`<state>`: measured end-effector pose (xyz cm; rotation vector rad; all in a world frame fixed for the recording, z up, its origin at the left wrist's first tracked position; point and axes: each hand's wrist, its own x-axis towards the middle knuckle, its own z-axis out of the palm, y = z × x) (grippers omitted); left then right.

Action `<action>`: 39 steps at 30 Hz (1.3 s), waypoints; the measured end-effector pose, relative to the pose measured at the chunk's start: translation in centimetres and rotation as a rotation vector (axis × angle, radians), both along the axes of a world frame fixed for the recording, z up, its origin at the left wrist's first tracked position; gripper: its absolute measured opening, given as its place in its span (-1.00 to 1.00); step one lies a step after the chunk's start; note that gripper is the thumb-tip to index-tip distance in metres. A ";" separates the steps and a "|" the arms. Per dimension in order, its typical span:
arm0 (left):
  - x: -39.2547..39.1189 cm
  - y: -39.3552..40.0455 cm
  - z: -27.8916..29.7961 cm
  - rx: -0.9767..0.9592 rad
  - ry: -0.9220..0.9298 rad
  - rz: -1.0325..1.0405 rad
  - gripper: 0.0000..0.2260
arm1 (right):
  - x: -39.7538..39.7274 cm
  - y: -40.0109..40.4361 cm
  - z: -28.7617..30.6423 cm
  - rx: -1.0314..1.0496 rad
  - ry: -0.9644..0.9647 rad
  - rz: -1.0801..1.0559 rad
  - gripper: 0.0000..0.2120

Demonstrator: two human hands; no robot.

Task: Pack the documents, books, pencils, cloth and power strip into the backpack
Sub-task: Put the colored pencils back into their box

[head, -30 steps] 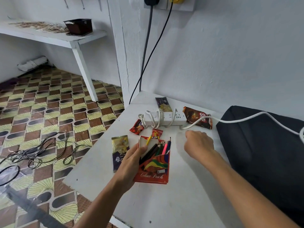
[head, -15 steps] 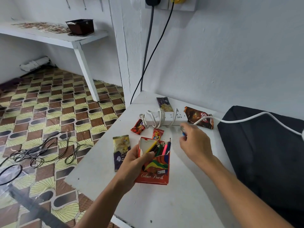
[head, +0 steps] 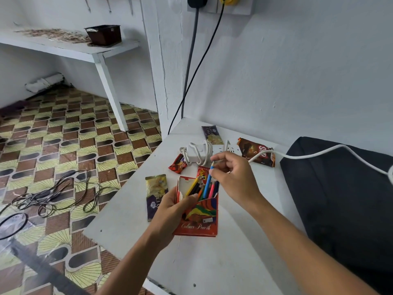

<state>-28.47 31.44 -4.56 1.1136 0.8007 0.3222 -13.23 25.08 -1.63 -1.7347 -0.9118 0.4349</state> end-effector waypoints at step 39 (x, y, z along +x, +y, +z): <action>0.0 0.1 0.2 -0.047 -0.075 0.066 -0.82 | -0.4 -1.2 -1.8 -0.061 -0.270 0.085 -0.67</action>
